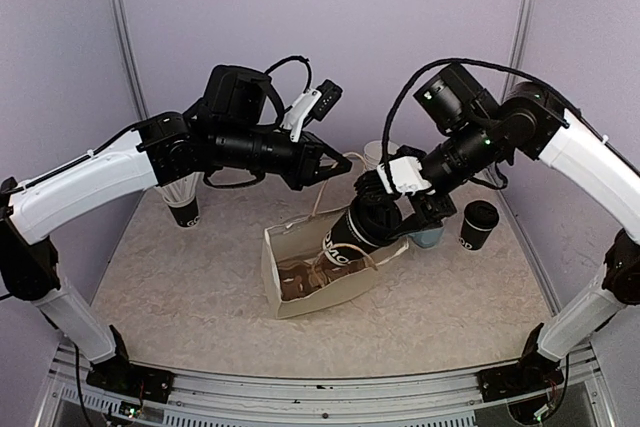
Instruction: Pack the takeout coffee
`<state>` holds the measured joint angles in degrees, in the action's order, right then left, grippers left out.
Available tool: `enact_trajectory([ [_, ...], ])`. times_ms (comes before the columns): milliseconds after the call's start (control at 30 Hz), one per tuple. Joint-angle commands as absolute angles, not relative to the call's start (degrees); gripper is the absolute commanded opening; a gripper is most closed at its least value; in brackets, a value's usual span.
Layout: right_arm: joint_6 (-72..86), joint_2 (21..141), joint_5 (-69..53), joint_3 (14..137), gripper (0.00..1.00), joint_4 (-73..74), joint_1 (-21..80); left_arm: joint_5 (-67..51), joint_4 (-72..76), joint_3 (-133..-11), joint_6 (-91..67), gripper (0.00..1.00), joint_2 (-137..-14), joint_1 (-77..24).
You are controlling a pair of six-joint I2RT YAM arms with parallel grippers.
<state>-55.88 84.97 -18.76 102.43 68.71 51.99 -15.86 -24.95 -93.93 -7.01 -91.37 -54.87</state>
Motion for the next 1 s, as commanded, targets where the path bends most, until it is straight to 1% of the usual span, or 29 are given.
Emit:
enact_trajectory([
  [0, -55.64, 87.72, -6.75, 100.63, 0.52, 65.81, 56.87, -15.25, -24.25, -94.57, -8.04, 0.00, -90.64, -55.73],
  [300, -55.09, 89.76, 3.18, 96.18, 0.52, 63.81, 63.69, -15.69, -25.90, -96.44, -9.12, 0.00, -90.49, -57.81],
  [367, -55.11, 89.64, 3.99, 95.32, 0.52, 64.26, 64.70, -16.02, -25.81, -96.44, -9.59, 0.02, -90.53, -58.20],
  [400, -55.11, 89.46, 4.38, 94.86, 0.52, 64.39, 65.15, -16.31, -25.53, -96.42, -9.80, 0.08, -90.53, -58.48],
  [467, -54.75, 89.18, 4.75, 93.94, 0.51, 64.70, 65.90, -16.05, -26.16, -96.84, -9.58, 0.30, -90.51, -59.18],
  [500, -54.43, 89.08, 4.90, 93.58, 0.51, 65.15, 66.20, -14.72, -27.08, -97.39, -9.27, 0.39, -90.39, -59.64],
  [533, -54.08, 88.85, 5.04, 93.30, 0.50, 65.68, 66.52, -13.64, -27.90, -97.85, -8.86, 0.44, -90.07, -60.05],
  [667, -53.45, 87.13, 6.09, 91.32, 0.49, 66.70, 68.01, -10.41, -29.69, -98.41, -6.21, 0.59, -86.46, -61.29],
  [767, -53.94, 84.95, 7.87, 87.43, 0.49, 65.67, 69.01, -6.63, -27.70, -95.30, -3.30, 0.67, -80.71, -61.24],
  [833, -54.93, 83.36, 9.70, 84.29, 0.48, 64.48, 69.96, -2.99, -23.68, -89.81, -4.64, 0.73, -76.98, -57.68],
  [867, -55.40, 82.58, 10.69, 82.87, 0.48, 63.82, 70.50, -3.79, -21.81, -86.55, -6.37, 0.72, -75.01, -54.25],
  [967, -56.53, 80.65, 12.95, 79.97, 0.48, 62.24, 72.17, -6.11, -19.17, -79.24, -11.39, 0.66, -74.30, -45.20],
])
